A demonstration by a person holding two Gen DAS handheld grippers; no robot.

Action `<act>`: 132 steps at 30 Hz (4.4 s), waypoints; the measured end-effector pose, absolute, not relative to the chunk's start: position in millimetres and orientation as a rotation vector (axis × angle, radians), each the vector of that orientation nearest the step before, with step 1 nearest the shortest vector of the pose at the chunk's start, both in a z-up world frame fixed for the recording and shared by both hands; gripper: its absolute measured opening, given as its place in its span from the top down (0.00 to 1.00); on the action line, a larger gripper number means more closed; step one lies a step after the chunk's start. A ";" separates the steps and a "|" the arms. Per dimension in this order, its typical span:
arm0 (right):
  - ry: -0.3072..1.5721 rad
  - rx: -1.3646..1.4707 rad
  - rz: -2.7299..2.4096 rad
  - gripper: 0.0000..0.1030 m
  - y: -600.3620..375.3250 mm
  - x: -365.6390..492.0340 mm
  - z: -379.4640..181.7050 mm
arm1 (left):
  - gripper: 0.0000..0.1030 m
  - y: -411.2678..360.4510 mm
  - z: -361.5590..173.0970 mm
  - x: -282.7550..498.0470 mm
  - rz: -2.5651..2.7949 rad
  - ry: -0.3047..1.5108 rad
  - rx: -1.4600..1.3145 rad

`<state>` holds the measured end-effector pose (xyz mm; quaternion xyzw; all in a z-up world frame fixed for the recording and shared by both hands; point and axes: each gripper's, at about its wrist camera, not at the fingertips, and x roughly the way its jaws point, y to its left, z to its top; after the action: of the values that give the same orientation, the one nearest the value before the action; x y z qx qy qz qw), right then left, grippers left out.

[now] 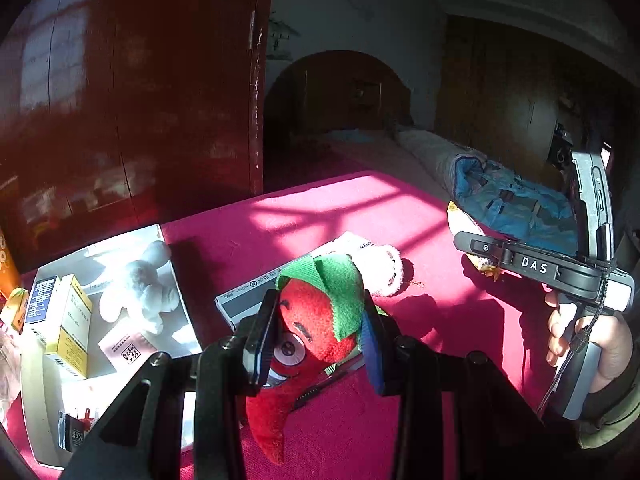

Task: Organize objects
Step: 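Carry the red chili plush with the left gripper while the right gripper carries the snack bar to the tray, then lower both held items into the white tray and open both grippers, then grasp the black pen with the left gripper while the right gripper grasps the pink fluffy plush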

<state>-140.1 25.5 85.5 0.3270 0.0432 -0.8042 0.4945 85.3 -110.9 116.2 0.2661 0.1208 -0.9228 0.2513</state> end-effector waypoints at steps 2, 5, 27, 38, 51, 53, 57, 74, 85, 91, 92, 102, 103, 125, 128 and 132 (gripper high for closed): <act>0.111 0.789 -1.942 0.80 23.6 -134.8 87.1 | 0.64 -111.5 118.6 90.5 -2.508 0.336 0.712; 0.120 0.784 -1.931 0.80 19.9 -128.2 89.9 | 0.63 -113.0 121.2 98.3 -2.502 0.349 0.694; 0.193 0.744 -1.865 0.80 -6.2 -81.2 95.9 | 0.63 -133.5 127.7 153.3 -2.419 0.443 0.568; 0.237 0.727 -1.826 0.80 -22.1 -57.8 98.7 | 0.63 -149.9 125.4 185.6 -2.362 0.490 0.511; 0.298 0.675 -1.757 0.80 -60.0 -17.9 108.6 | 0.63 -180.5 122.8 234.6 -2.233 0.542 0.434; 0.310 0.663 -1.738 0.80 -68.7 -9.9 110.9 | 0.63 -186.3 122.7 243.0 -2.208 0.545 0.422; 0.336 0.640 -1.703 0.80 -87.6 6.4 115.0 | 0.63 -196.5 125.0 258.7 -2.148 0.519 0.412; 0.391 0.704 -1.505 0.80 -179.5 67.9 101.3 | 0.62 -255.6 96.6 304.0 -1.914 0.525 0.470; 0.394 0.783 -1.490 0.78 -228.8 89.5 66.2 | 0.48 -263.2 83.9 272.5 -1.929 0.498 0.547; 0.353 0.791 -1.565 0.10 -221.0 74.5 62.0 | 0.00 -260.0 94.3 286.2 -1.816 0.451 0.484; 0.338 0.793 -1.577 0.03 -217.5 71.0 62.7 | 0.00 -258.6 96.7 288.8 -1.805 0.450 0.470; 0.308 0.786 -1.593 0.00 -195.0 65.1 64.1 | 0.00 -239.6 112.4 277.1 -1.828 0.398 0.461; 0.303 0.784 -1.600 0.00 -191.7 62.2 64.6 | 0.00 -237.1 113.7 273.5 -1.838 0.392 0.464; -0.026 0.976 -2.048 0.00 -58.8 -164.6 44.3 | 0.00 -122.8 68.3 91.4 -2.446 0.311 0.994; -0.048 1.058 -2.018 0.00 -57.9 -181.1 27.2 | 0.00 -108.4 55.2 63.0 -2.452 0.223 1.087; 0.005 1.067 -1.972 0.00 -67.9 -180.5 14.5 | 0.00 -102.9 43.5 51.3 -2.468 0.215 1.146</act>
<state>-180.5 -67.9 14.5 0.4284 0.0019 -0.7920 0.4350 51.3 -102.9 43.5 0.4108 0.0769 -0.8851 0.2047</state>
